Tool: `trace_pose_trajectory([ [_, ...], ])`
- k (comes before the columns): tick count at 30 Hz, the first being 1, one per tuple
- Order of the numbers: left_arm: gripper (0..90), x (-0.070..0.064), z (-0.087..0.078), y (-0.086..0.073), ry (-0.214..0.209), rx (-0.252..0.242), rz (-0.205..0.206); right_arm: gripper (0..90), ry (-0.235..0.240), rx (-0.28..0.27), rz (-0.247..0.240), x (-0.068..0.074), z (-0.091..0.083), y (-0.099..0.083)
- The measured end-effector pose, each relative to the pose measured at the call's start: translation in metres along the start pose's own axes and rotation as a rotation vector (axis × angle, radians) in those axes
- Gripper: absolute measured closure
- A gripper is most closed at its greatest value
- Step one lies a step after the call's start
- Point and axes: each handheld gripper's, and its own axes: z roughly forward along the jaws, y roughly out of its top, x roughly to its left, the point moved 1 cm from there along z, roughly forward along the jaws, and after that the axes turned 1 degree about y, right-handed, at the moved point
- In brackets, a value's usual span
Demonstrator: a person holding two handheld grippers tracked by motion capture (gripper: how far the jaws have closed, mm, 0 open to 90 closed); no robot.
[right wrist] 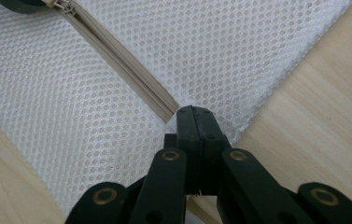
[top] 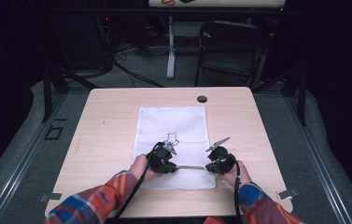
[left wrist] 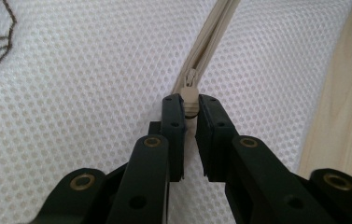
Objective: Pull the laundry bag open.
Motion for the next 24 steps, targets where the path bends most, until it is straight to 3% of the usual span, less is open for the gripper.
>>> trace_pose_trajectory([
  [8, 82.0, 0.0, 0.0, -0.004, 0.014, 0.005, 0.0, 90.0, -0.005, -0.012, 0.01, 0.001, 0.001, 0.0],
  [9, 81.9, 0.0, 0.001, -0.004, 0.015, 0.004, 0.003, 90.0, -0.018, 0.009, -0.016, 0.0, 0.0, 0.001],
  [15, 76.8, -0.005, 0.007, 0.001, 0.003, -0.032, 0.007, 90.0, -0.021, 0.015, -0.011, 0.001, 0.0, 0.001],
  [17, 74.7, -0.009, 0.009, 0.004, 0.018, -0.027, 0.039, 90.0, -0.021, 0.015, -0.011, 0.001, 0.0, 0.001],
  [20, 73.7, -0.011, 0.011, 0.006, 0.025, -0.035, 0.039, 90.0, -0.021, 0.014, -0.011, 0.001, 0.0, 0.001],
  [24, 71.6, -0.015, 0.013, 0.009, 0.077, -0.038, 0.038, 90.0, -0.021, 0.014, -0.011, 0.001, 0.0, 0.001],
])
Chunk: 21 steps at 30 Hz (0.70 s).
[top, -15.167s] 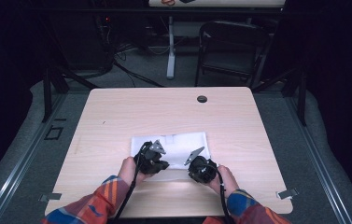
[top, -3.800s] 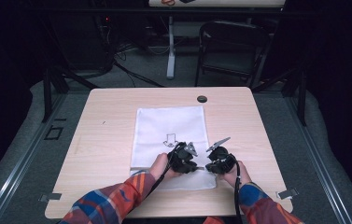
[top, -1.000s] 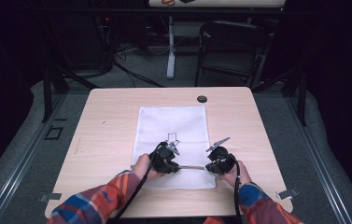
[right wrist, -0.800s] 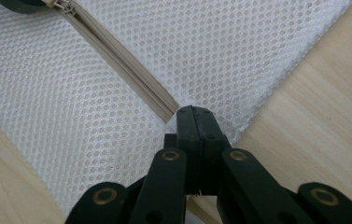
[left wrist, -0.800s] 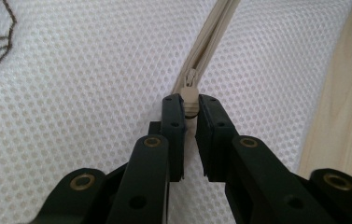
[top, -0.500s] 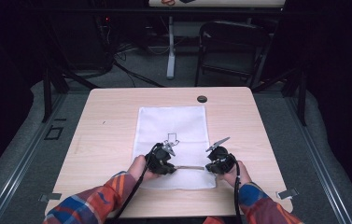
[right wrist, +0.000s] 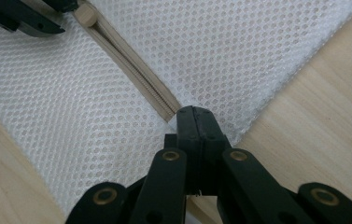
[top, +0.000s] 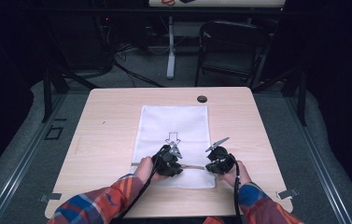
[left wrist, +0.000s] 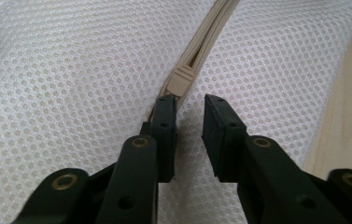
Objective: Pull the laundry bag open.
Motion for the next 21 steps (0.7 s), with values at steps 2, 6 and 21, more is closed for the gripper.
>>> trace_pose_trajectory([
  [2, 68.2, -0.001, -0.001, 0.001, 0.026, 0.005, 0.011, 90.0, 0.0, 0.0, 0.0, 0.0, 0.0, 0.0],
  [6, 57.8, 0.0, -0.001, 0.004, 0.055, -0.008, 0.004, 90.0, 0.0, 0.0, 0.0, 0.0, 0.0, 0.0],
  [21, 81.0, 0.003, 0.004, 0.014, 0.012, -0.026, 0.047, 90.0, 0.003, -0.005, 0.001, -0.001, 0.0, 0.0],
])
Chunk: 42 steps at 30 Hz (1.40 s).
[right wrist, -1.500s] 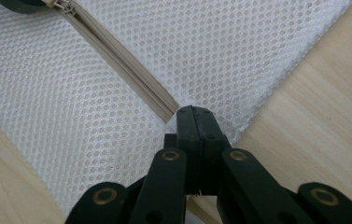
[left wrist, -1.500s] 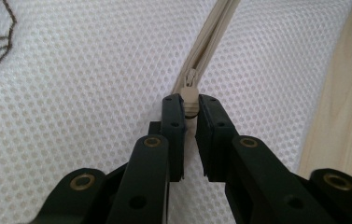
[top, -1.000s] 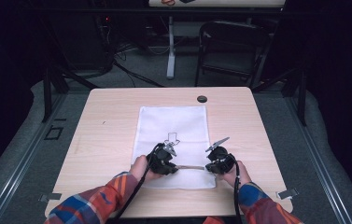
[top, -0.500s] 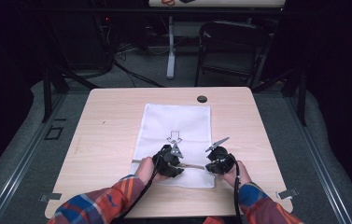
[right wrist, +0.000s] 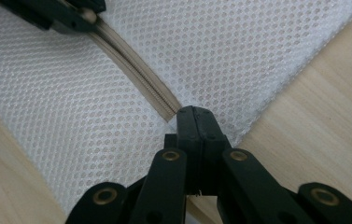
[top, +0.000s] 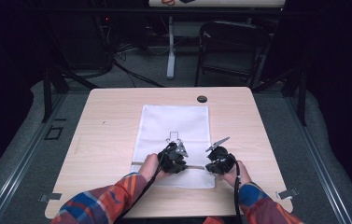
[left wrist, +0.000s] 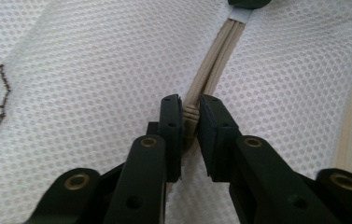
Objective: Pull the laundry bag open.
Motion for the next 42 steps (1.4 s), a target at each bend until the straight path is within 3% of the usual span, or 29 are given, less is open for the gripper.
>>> trace_pose_trajectory([
  [1, 81.2, 0.002, -0.002, -0.001, -0.007, -0.002, -0.005, 90.0, 0.001, -0.001, 0.0, 0.0, 0.0, 0.0],
  [3, 82.2, 0.005, -0.005, -0.004, -0.007, 0.002, -0.013, 90.0, 0.013, -0.057, 0.047, 0.003, 0.004, -0.001],
  [5, 84.6, 0.006, -0.006, -0.007, -0.022, 0.008, -0.022, 90.0, 0.012, -0.009, 0.011, 0.0, 0.0, 0.0],
  [12, 82.4, 0.007, -0.004, -0.01, -0.034, 0.017, -0.026, 90.0, 0.013, -0.021, 0.023, 0.001, 0.001, 0.0],
  [14, 79.4, 0.007, -0.003, -0.009, -0.038, 0.016, -0.028, 90.0, 0.014, -0.012, 0.015, 0.0, 0.001, 0.0],
  [16, 67.3, 0.005, 0.002, -0.005, -0.037, 0.015, -0.031, 90.0, 0.015, -0.004, 0.009, 0.0, 0.0, 0.0],
  [20, 64.2, 0.003, 0.006, 0.001, -0.03, 0.02, -0.024, 90.0, 0.014, -0.004, 0.01, 0.0, 0.0, 0.0],
  [25, 78.2, 0.005, 0.006, 0.001, -0.027, 0.016, -0.023, 90.0, 0.017, -0.003, 0.011, -0.001, 0.0, 0.0],
  [31, 83.7, 0.007, 0.002, -0.003, -0.035, -0.011, -0.049, 90.0, 0.015, 0.002, 0.008, -0.001, 0.0, 0.0],
  [32, 84.0, 0.006, 0.001, -0.003, -0.032, -0.013, -0.047, 90.0, 0.011, -0.048, 0.047, 0.001, 0.003, -0.002],
  [35, 84.5, 0.005, 0.001, -0.003, -0.033, -0.014, -0.049, 90.0, 0.015, -0.052, 0.052, 0.001, 0.003, -0.002],
  [38, 84.6, 0.008, -0.001, -0.007, -0.057, -0.034, -0.092, 90.0, 0.011, -0.048, 0.045, 0.001, 0.003, -0.002],
  [39, 84.6, 0.009, -0.001, -0.008, -0.069, -0.045, -0.105, 90.0, 0.012, -0.001, 0.009, -0.001, 0.0, -0.001],
  [40, 84.5, 0.01, -0.002, -0.009, -0.076, -0.062, -0.129, 90.0, 0.012, -0.002, 0.009, -0.001, 0.0, -0.001],
  [41, 84.4, 0.01, -0.002, -0.009, -0.076, -0.062, -0.129, 90.0, 0.012, -0.002, 0.009, -0.001, 0.0, -0.001],
  [42, 84.3, 0.013, -0.003, -0.012, -0.093, -0.076, -0.162, 90.0, 0.017, -0.054, 0.051, 0.001, 0.003, -0.002],
])
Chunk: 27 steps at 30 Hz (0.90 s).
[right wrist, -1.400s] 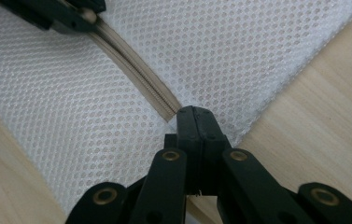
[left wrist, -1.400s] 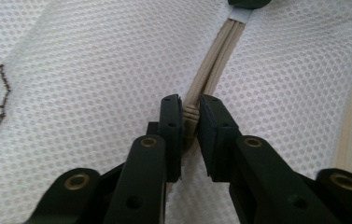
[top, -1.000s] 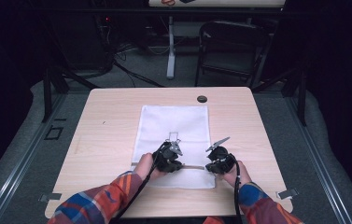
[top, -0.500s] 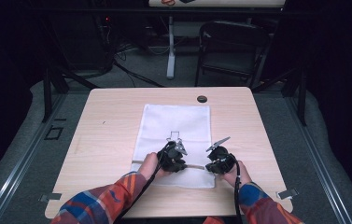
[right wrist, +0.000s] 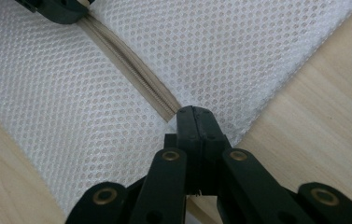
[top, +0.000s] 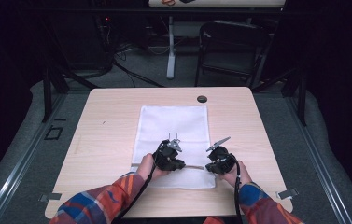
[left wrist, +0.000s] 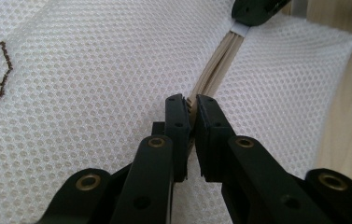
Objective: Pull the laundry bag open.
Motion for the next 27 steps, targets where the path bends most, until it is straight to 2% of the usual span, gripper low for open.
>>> trace_pose_trajectory([
  [1, 84.1, 0.0, 0.0, 0.0, 0.0, 0.0, 0.0, 90.0, 0.0, 0.0, 0.0, 0.0, 0.0, 0.0],
  [2, 83.8, 0.003, 0.0, -0.002, -0.019, -0.013, -0.034, 90.0, -0.004, 0.004, -0.006, 0.0, 0.0, 0.0],
  [6, 82.2, 0.005, -0.002, -0.004, -0.031, -0.021, -0.039, 90.0, -0.005, 0.035, -0.03, -0.002, -0.002, 0.001],
  [7, 82.8, 0.006, -0.004, -0.005, -0.011, -0.005, -0.023, 90.0, -0.005, 0.036, -0.029, -0.002, -0.002, 0.001],
  [8, 83.3, 0.006, -0.005, -0.005, -0.013, -0.005, -0.032, 90.0, -0.006, 0.036, -0.03, -0.002, -0.002, 0.001],
  [10, 84.4, 0.006, -0.005, -0.005, -0.003, 0.003, -0.022, 90.0, -0.001, 0.083, -0.072, -0.004, -0.005, 0.003],
  [11, 85.0, 0.002, -0.003, -0.004, 0.013, 0.012, -0.007, 90.0, 0.002, 0.051, -0.043, -0.002, -0.003, 0.002],
  [12, 85.5, 0.002, -0.003, -0.004, 0.013, 0.012, -0.007, 90.0, 0.002, 0.051, -0.043, -0.002, -0.003, 0.002],
  [13, 85.9, -0.001, -0.003, -0.003, 0.032, 0.027, 0.015, 90.0, 0.001, 0.051, -0.043, -0.002, -0.003, 0.002],
  [16, 87.0, -0.003, -0.005, -0.003, 0.047, 0.034, 0.022, 90.0, -0.004, 0.052, -0.044, -0.002, -0.003, 0.002],
  [17, 87.2, -0.004, -0.005, -0.003, 0.049, 0.04, 0.017, 90.0, -0.005, 0.036, -0.031, -0.002, -0.002, 0.001],
  [18, 87.2, -0.004, -0.006, -0.004, 0.05, 0.036, 0.013, 90.0, -0.003, 0.051, -0.045, -0.002, -0.003, 0.002],
  [20, 87.3, 0.0, -0.008, -0.006, 0.04, 0.034, -0.011, 90.0, -0.003, 0.039, -0.042, -0.002, -0.002, 0.002],
  [22, 87.4, 0.006, -0.011, -0.01, 0.054, 0.047, -0.039, 90.0, -0.003, 0.041, -0.046, -0.002, -0.003, 0.002],
  [23, 87.4, 0.006, -0.011, -0.01, 0.054, 0.047, -0.039, 90.0, 0.001, 0.035, -0.04, -0.001, -0.002, 0.002],
  [24, 87.4, 0.011, -0.013, -0.015, 0.042, 0.028, -0.074, 90.0, -0.003, 0.037, -0.042, -0.001, -0.002, 0.002],
  [27, 87.1, 0.009, -0.01, -0.013, 0.047, 0.037, -0.048, 90.0, -0.003, 0.044, -0.05, -0.002, -0.002, 0.002],
])
